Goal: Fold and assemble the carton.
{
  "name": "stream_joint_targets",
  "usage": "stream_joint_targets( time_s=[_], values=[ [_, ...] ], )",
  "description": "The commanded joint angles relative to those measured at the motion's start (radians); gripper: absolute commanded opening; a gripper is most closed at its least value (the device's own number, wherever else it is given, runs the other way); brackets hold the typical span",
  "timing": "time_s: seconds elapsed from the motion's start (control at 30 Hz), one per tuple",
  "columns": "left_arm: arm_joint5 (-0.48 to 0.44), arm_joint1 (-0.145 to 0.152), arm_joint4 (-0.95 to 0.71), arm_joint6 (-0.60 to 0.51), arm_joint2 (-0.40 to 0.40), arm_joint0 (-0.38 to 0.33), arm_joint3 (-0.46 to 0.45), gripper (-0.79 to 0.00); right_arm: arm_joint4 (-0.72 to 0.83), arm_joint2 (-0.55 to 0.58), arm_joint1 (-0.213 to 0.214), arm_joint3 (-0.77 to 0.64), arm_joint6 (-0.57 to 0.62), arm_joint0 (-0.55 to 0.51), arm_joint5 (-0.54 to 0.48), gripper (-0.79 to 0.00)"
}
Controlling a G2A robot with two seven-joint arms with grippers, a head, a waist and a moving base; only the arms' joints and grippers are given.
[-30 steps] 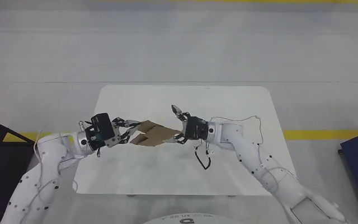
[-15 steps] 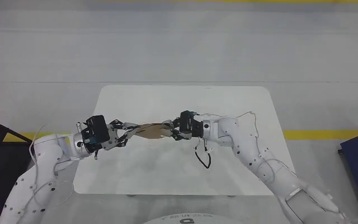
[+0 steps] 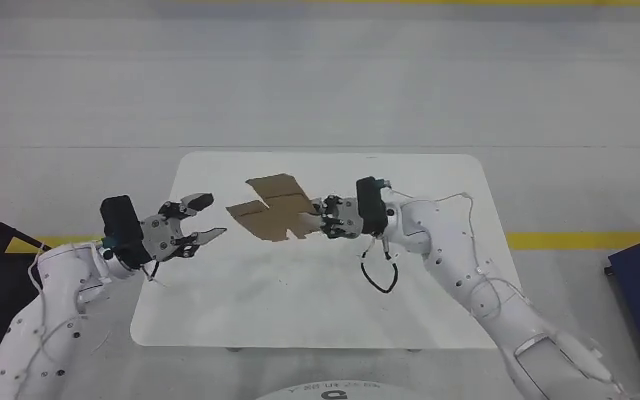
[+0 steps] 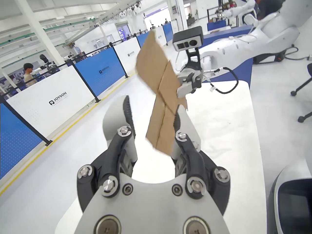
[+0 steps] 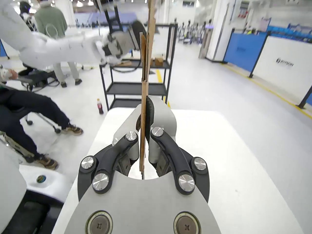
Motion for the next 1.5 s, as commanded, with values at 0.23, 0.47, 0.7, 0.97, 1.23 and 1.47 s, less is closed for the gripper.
stream_joint_targets(
  time_s=[0.23,0.47,0.7,0.97,1.23,1.47],
  values=[
    [-0.038,0.0,-0.024,0.095,-0.012,0.014,0.082,0.0,-0.004,0.068,0.028,-0.003,-0.357,-0.051,0.0,-0.785],
    [-0.038,0.0,-0.024,0.095,-0.012,0.014,0.082,0.0,0.022,0.071,0.025,-0.006,-0.362,-0.054,0.027,-0.785],
    [-0.038,0.0,-0.024,0.095,-0.012,0.014,0.082,0.0,0.429,0.02,-0.021,0.156,-0.227,0.087,0.069,-0.785],
    [-0.038,0.0,-0.024,0.095,-0.012,0.014,0.082,0.0,0.514,0.009,-0.037,0.19,-0.201,0.117,0.089,-0.785],
    [-0.038,0.0,-0.024,0.095,-0.012,0.014,0.082,0.0,1.249,-0.089,-0.047,0.331,0.314,0.181,0.146,-0.785],
    [-0.038,0.0,-0.024,0.095,-0.012,0.014,0.082,0.0,2.065,0.03,-0.032,0.404,1.046,0.243,0.407,-0.785]
  ],
)
